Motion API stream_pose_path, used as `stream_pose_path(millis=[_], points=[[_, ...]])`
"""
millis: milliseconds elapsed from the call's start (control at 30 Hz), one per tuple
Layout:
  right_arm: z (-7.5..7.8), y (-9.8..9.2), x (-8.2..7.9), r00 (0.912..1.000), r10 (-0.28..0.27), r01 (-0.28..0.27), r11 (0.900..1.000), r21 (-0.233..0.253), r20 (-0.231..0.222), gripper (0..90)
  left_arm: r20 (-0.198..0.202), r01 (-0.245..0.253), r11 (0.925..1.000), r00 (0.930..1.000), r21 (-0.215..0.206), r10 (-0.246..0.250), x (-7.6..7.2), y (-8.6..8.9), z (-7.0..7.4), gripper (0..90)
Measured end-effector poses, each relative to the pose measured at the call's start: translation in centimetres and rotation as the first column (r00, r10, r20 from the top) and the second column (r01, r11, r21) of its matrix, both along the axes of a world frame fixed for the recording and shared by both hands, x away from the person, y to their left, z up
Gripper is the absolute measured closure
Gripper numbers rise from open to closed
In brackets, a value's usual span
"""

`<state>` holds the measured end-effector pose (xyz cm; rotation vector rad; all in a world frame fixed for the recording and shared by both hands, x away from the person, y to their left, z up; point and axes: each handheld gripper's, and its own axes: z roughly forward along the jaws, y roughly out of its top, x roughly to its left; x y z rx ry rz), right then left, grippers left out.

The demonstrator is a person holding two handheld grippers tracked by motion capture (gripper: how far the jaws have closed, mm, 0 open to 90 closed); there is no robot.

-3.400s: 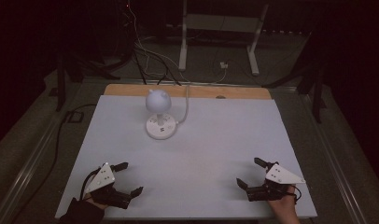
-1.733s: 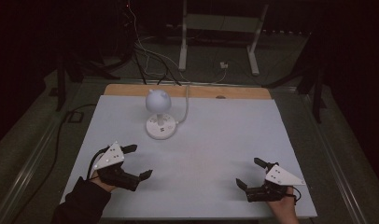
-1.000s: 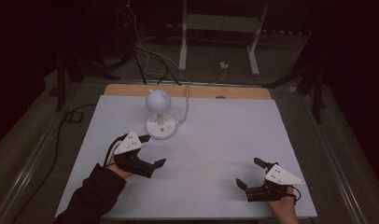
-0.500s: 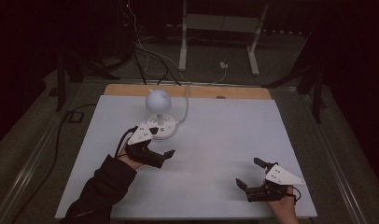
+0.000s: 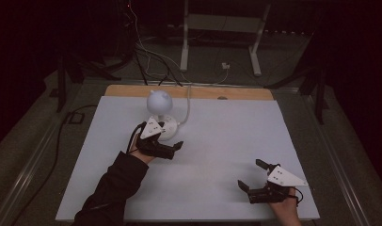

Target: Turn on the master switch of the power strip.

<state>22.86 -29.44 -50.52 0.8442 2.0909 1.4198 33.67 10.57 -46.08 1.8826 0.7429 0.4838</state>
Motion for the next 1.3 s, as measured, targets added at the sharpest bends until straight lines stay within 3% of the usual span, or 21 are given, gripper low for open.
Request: stream_pose_path(millis=[100,200,367,400,800,1033,1300], points=[[0.0,0.0,0.0,1.0000,0.003,-0.003,1.000,0.002,-0.001,0.0,0.015,-0.042,0.9991,0.9990,-0.001,0.042,0.5,-0.2,-0.4,0.1],[0.0,0.0,0.0,1.0000,0.006,-0.006,1.000,0.001,-0.001,0.0,0.015,-0.046,0.9989,0.9988,-0.010,0.047,0.7,-0.3,-0.7,0.1],[0.0,0.0,0.0,1.0000,0.007,-0.007,1.000,0.004,0.000,0.0,-0.008,-0.080,0.9967,0.9968,-0.015,0.080,1.1,-0.9,-1.3,0.1],[0.0,0.0,0.0,1.0000,0.008,-0.008,1.000,0.005,-0.002,0.0,-0.001,-0.112,0.9937,0.9937,-0.002,0.112,1.3,-1.1,-1.6,0.1],[0.0,-0.1,0.0,0.9999,0.011,-0.011,1.000,0.010,-0.002,0.0,-0.009,-0.133,0.9904,0.9910,0.036,0.134,2.6,-1.5,-3.5,0.2],[0.0,-0.1,0.0,0.9999,0.012,-0.012,1.000,0.012,-0.002,0.0,-0.002,-0.163,0.9839,0.9866,0.073,0.163,3.3,-1.6,-4.3,5.5],[0.0,-0.1,0.0,0.9999,0.012,-0.012,1.000,0.015,-0.004,0.0,0.009,-0.187,0.9750,0.9823,0.121,0.187,4.0,-1.7,-5.0,19.6]])
